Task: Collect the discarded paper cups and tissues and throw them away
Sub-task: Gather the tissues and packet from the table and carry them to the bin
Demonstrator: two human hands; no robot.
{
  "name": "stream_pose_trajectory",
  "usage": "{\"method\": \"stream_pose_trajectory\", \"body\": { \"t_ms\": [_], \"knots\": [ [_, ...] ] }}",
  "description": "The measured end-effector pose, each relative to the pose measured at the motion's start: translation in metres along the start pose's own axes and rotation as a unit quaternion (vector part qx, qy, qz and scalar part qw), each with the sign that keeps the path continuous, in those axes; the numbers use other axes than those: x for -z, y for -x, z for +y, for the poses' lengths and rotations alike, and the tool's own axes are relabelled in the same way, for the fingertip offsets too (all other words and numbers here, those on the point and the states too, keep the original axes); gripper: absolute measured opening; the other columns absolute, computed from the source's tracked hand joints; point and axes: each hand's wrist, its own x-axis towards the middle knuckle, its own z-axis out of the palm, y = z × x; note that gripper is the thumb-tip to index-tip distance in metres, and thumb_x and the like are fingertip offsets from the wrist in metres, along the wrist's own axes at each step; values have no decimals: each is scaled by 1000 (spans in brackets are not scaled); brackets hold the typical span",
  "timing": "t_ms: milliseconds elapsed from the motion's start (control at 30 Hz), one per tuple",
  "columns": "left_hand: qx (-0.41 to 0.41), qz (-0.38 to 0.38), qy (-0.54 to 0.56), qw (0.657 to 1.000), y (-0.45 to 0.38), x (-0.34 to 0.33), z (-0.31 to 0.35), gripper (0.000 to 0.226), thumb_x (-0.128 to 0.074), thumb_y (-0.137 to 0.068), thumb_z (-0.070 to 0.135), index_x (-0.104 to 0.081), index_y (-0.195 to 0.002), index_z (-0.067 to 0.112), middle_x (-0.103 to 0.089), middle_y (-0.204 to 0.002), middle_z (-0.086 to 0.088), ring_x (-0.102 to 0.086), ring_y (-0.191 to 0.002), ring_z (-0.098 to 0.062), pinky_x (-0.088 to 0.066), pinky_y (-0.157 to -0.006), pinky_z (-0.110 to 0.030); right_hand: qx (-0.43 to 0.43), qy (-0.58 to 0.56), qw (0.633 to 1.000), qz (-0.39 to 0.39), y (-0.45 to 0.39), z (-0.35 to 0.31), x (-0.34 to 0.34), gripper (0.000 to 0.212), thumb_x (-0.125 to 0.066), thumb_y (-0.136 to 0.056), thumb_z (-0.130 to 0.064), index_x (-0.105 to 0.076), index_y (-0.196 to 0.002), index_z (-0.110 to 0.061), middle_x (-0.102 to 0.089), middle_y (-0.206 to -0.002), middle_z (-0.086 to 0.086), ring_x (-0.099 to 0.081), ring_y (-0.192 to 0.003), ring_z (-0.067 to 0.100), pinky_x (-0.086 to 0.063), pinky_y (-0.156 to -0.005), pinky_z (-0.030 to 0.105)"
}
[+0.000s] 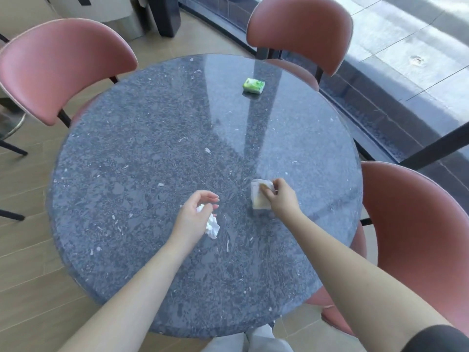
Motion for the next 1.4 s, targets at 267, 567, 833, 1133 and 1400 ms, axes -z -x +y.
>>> {"method": "stream_pose_trajectory", "body": {
  "t_ms": [267,567,833,1133,1400],
  "knots": [
    [-59,-83,-15,995,8,-36,44,30,-46,-87,7,-67,-88,29,-74,-89,7,-74,-79,-17,-60,-81,-48,7,-191,977,97,74,-2,44,25,-61,-97,-32,-51,-75,-24,-46,-57,-17,-40,-51,0,-30,-52,21],
    [-136,-170,-26,976,55,-123,99,27,-45,-93,0,-63,-89,19,-76,-86,0,-75,-71,-15,-44,-50,-15,-11,-304,927,220,168,33,122,27,-62,-95,-35,-64,-92,-8,-68,-85,13,-58,-75,11,-51,-73,40],
    [-156,-281,-44,946,132,-229,114,16,-47,-102,14,-57,-104,26,-75,-73,-5,-74,-63,-22,-51,-55,-21,10,-358,882,306,255,116,204,28,-63,-92,-40,-64,-93,-12,-62,-80,-6,-56,-74,9,-48,-72,32],
    [-214,-330,-125,911,233,-349,109,26,-55,-99,44,-66,-77,36,-62,-54,-6,-57,-40,-19,-46,-48,-27,13,-396,843,363,357,214,291,22,-65,-93,-32,-66,-91,-11,-64,-79,-1,-58,-73,13,-50,-68,32],
    [-253,-427,-167,852,259,-421,105,41,-89,-68,25,-63,-96,41,-67,-93,20,-65,-81,-14,-54,-83,-33,-5,-419,820,389,384,273,336,32,-64,-92,-39,-63,-94,-7,-59,-83,6,-54,-77,20,-47,-73,39]
  ]
}}
